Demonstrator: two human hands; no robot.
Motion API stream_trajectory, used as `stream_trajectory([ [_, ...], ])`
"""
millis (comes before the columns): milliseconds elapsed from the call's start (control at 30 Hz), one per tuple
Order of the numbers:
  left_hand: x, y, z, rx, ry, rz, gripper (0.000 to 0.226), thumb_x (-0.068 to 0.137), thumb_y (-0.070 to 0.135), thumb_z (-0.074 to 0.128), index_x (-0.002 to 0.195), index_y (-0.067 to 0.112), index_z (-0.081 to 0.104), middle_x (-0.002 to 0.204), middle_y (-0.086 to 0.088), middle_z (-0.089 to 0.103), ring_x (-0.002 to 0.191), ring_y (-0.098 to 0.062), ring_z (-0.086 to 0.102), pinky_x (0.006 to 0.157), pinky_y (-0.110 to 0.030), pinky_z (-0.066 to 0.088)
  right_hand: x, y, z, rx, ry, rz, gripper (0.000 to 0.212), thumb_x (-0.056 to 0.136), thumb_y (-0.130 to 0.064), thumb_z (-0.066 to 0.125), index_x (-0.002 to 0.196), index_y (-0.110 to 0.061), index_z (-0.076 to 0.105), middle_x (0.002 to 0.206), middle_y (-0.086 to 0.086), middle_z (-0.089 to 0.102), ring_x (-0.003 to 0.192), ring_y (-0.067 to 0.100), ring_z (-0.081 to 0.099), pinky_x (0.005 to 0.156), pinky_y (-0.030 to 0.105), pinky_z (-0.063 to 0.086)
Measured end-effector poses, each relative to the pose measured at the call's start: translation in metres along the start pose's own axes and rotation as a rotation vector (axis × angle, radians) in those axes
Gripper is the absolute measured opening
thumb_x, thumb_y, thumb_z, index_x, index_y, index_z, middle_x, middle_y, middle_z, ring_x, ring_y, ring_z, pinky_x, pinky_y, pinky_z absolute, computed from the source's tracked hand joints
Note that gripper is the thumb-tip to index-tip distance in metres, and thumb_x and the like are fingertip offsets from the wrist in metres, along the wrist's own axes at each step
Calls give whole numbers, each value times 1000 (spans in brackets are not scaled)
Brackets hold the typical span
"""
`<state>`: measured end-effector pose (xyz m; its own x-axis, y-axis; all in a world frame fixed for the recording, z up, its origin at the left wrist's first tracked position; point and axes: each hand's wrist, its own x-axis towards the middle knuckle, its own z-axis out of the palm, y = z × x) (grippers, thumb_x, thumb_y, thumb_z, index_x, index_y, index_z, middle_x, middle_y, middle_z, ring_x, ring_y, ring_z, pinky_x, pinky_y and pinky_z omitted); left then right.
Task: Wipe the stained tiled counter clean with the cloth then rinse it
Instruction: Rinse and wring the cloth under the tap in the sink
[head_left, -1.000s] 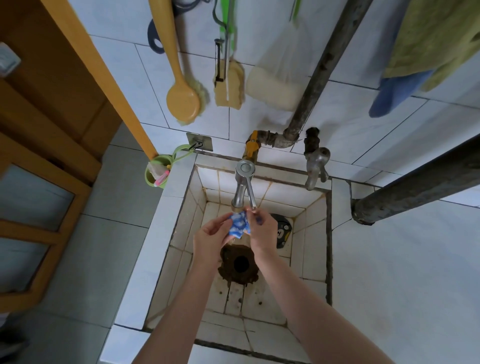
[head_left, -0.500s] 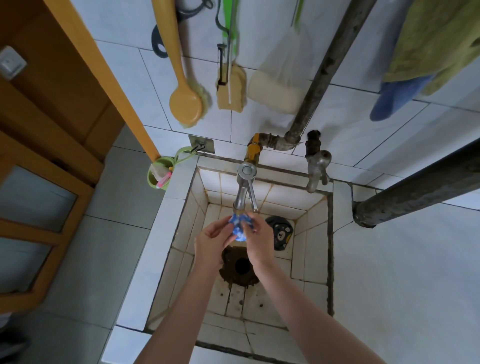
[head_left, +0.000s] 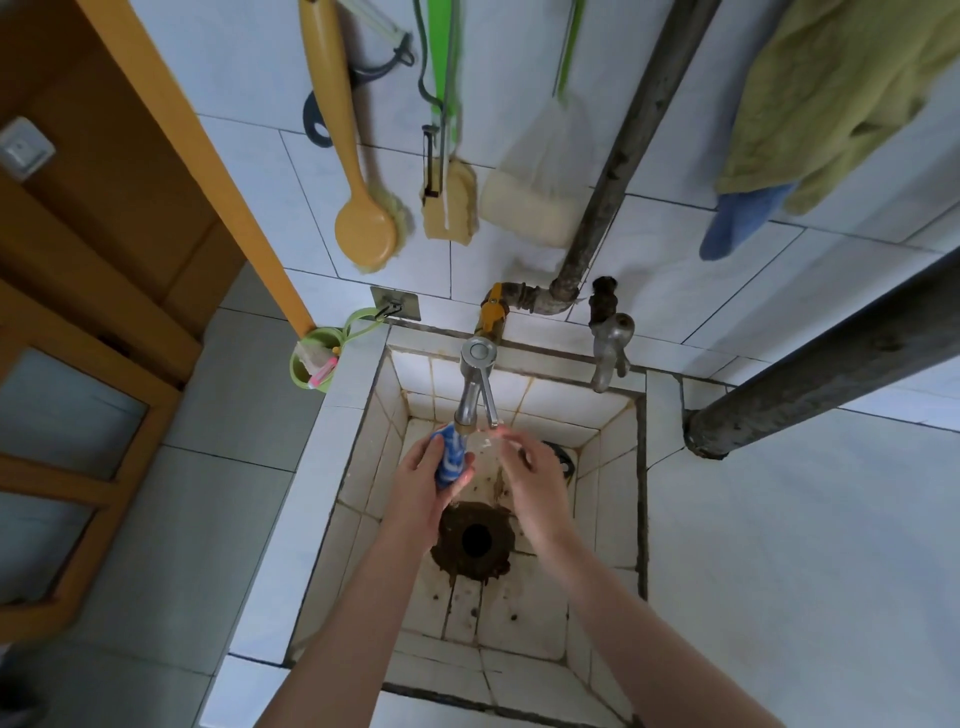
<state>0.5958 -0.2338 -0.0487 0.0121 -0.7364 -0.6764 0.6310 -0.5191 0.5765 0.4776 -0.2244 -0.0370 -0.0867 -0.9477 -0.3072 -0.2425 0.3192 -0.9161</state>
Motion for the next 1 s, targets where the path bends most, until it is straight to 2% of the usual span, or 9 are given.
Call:
stream_trajectory([
  [167,-7,8,3,30,-4,-31,21,95,10,44,114,6,52,112,-12,56,96,-27,60,69,-31,58,-13,-48,-39,79,-28,-111,12,92,-31,55,97,-30,65,94,-10,71,98,6,64,97,35,46],
  [300,-18,12,0,52,-19,-47,28,95,10,45,121,4,50,119,-15,54,98,-29,60,71,-33,56,-26,-79,-53,29,-106,-232,14,90,-28,60,99,-36,68,96,-14,72,98,1,62,92,26,46],
  [433,-28,20,-4,79,-36,-29,32,95,9,44,126,3,49,124,-17,53,98,-29,59,71,-32,56,-32,-90,-55,-87,-121,-243,23,89,-25,61,90,-48,64,96,-16,68,98,0,58,95,32,46],
  [500,-32,25,-4,86,-30,-16,31,95,8,44,125,3,50,122,-16,54,98,-28,59,71,-32,55,-38,-95,-59,-110,-167,-283,24,90,-17,59,91,-39,67,90,-14,66,89,-8,56,91,16,43],
  [567,-36,29,-4,105,-35,-9,31,95,7,44,125,3,49,121,-16,55,98,-28,59,72,-32,55,-41,-98,-63,-133,-221,-345,25,90,-1,54,99,-17,71,86,-13,64,80,-11,53,76,1,37],
  [667,-40,32,-3,138,-43,-6,31,95,7,44,125,3,49,119,-16,55,98,-27,60,73,-31,54,-35,-95,-64,-228,-280,-334,38,89,7,45,113,-13,67,93,-20,58,93,-16,50,81,0,33],
  [767,-44,33,-4,150,-45,-24,26,95,7,45,120,5,51,118,-15,56,100,-28,59,75,-33,54,-27,-89,-53,-326,-361,-339,45,88,5,42,122,-16,62,108,-12,58,105,-5,49,86,6,36],
  [900,-47,33,-5,179,-51,-65,24,95,9,45,117,8,52,115,-14,57,100,-28,59,75,-36,55,-22,-86,-46,-239,-340,-312,41,92,0,42,120,-20,64,121,-3,61,113,2,52,92,12,39],
  [1000,-52,32,-7,255,-76,-100,24,87,13,58,110,10,55,113,-15,55,99,-27,57,84,-40,51,-28,-76,-53,-219,-320,-306,40,92,-1,44,121,-22,61,121,-8,62,113,-8,51,96,9,36],
])
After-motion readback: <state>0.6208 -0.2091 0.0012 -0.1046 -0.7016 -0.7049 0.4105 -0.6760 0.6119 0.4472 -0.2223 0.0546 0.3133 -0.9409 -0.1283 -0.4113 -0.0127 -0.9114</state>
